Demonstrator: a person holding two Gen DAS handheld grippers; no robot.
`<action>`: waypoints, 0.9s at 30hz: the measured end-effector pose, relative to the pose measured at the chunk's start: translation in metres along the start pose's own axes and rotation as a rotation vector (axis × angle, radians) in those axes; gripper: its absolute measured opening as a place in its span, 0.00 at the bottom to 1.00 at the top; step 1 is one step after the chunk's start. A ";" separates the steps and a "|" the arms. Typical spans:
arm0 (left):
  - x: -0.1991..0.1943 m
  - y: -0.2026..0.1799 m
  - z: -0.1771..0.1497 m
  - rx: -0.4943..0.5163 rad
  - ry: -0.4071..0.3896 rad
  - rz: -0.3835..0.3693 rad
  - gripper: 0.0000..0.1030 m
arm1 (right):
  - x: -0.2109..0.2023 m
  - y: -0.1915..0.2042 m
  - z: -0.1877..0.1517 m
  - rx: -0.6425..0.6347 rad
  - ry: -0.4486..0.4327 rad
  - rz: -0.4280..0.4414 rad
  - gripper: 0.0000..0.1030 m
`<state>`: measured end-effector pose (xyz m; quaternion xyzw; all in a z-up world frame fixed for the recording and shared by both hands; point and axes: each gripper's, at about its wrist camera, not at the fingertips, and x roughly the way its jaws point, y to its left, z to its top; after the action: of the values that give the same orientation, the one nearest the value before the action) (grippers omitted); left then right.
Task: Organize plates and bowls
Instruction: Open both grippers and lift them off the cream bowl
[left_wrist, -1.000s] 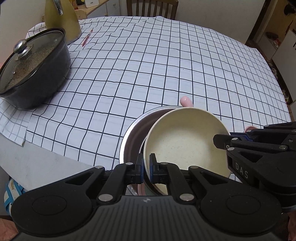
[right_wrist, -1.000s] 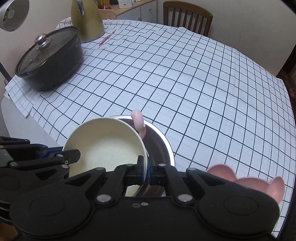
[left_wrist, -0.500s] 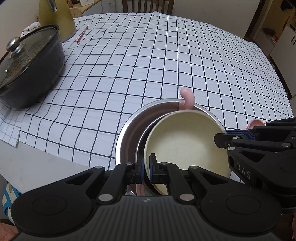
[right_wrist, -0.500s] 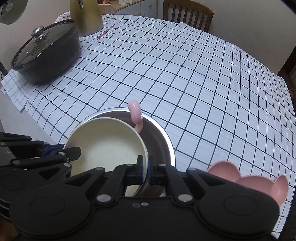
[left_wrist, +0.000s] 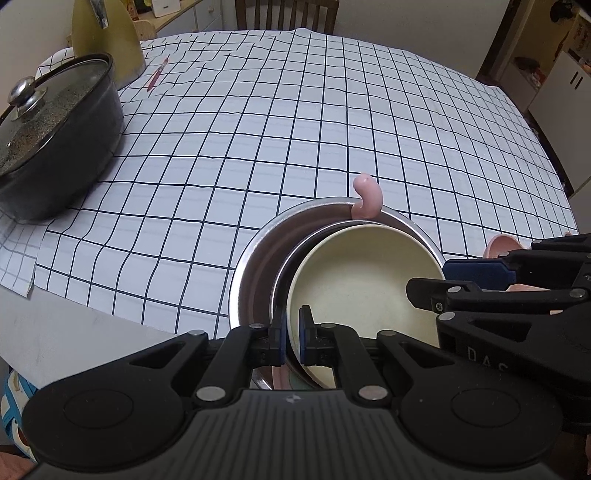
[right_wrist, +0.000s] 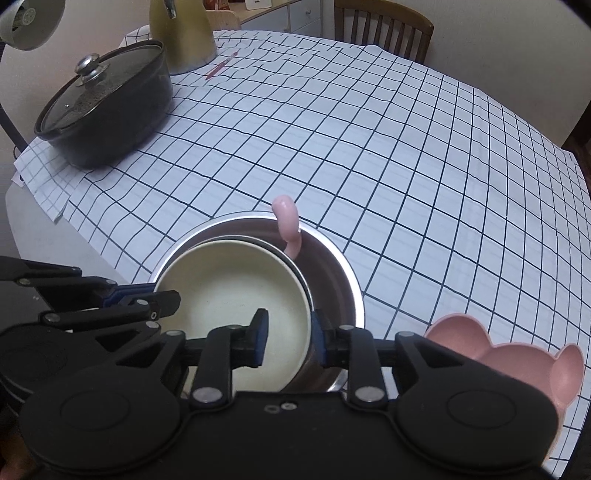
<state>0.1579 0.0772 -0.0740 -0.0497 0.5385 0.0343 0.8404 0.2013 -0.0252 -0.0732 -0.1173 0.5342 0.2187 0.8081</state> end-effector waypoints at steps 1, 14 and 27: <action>-0.001 0.001 0.000 -0.003 -0.001 -0.004 0.08 | -0.002 0.000 -0.001 0.002 -0.005 0.006 0.27; -0.028 -0.001 -0.012 0.006 -0.083 -0.025 0.37 | -0.029 -0.012 -0.010 0.051 -0.068 0.039 0.45; -0.048 0.002 -0.021 0.010 -0.169 -0.054 0.67 | -0.062 -0.028 -0.024 0.080 -0.163 0.082 0.77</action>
<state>0.1185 0.0769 -0.0387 -0.0566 0.4643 0.0131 0.8838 0.1745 -0.0738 -0.0270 -0.0450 0.4792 0.2388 0.8434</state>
